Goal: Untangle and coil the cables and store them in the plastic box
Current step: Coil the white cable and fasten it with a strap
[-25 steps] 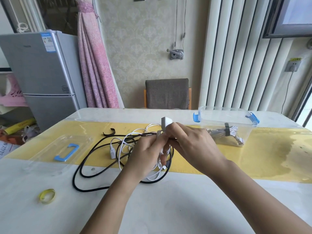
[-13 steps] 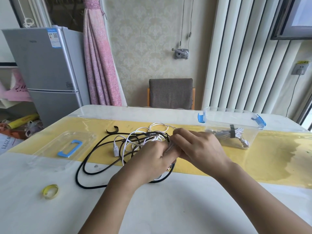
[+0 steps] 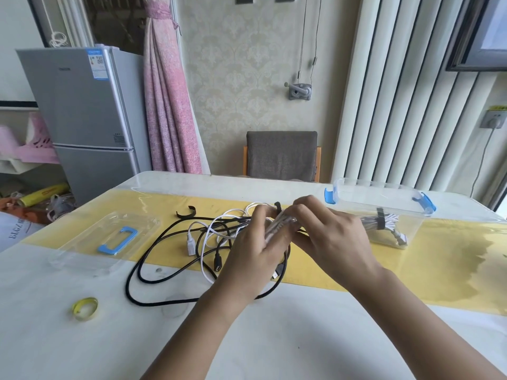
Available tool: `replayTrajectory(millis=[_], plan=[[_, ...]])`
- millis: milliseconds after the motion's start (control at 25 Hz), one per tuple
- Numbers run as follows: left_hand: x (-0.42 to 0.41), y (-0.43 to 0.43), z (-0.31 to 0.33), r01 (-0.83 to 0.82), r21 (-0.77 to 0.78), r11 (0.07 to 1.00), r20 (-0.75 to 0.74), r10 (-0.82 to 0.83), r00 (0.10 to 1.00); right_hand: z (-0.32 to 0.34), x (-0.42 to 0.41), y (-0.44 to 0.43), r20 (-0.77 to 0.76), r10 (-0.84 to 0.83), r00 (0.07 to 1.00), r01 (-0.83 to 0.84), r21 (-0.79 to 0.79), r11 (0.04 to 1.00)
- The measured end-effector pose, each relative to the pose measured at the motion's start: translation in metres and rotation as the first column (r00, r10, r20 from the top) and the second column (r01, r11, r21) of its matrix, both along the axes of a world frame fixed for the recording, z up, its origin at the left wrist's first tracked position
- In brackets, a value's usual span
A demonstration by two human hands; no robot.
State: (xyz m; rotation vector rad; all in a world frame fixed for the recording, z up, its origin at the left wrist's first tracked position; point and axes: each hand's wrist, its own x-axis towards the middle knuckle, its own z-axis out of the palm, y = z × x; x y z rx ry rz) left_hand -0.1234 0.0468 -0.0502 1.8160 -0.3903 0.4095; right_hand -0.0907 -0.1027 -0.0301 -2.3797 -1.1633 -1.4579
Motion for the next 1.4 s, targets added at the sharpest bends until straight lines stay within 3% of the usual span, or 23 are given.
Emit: replayTrajectory(millis=[160,280,400,520,680,880,1040,1400], plan=[[0.004,0.001,0.003,0.098,-0.113,0.989,-0.08,-0.107,0.991,-0.001,-0.001,0.0,-0.02,0.017,1.0,-0.017,0.022,1.0],[0.005,0.003,0.003,0.092,-0.085,0.992,-0.08,-0.099,0.992,0.003,0.0,-0.001,-0.239,0.057,0.969,-0.045,0.058,0.997],[0.006,0.007,0.001,0.075,-0.02,0.997,-0.082,-0.076,0.994,0.012,-0.001,-0.005,-0.49,0.025,0.871,-0.033,-0.006,0.999],[0.01,0.01,-0.001,0.111,0.016,0.994,-0.114,-0.108,0.988,0.018,-0.006,-0.007,-0.587,0.003,0.809,-0.053,-0.069,0.996],[0.013,0.014,-0.003,0.141,0.025,0.99,-0.175,-0.134,0.975,0.024,-0.012,-0.006,-0.667,0.047,0.744,-0.096,-0.037,0.995],[0.014,0.012,-0.005,0.115,-0.076,0.99,-0.223,-0.13,0.966,0.024,-0.011,-0.004,-0.625,0.021,0.78,-0.043,-0.02,0.999],[0.011,0.01,0.001,0.13,-0.223,0.966,-0.203,-0.176,0.963,0.019,-0.011,-0.002,-0.54,0.112,0.834,-0.099,0.054,0.994],[0.015,0.014,-0.002,0.127,-0.305,0.944,-0.203,-0.195,0.96,0.028,-0.014,-0.006,-0.686,0.142,0.714,-0.021,0.182,0.983]])
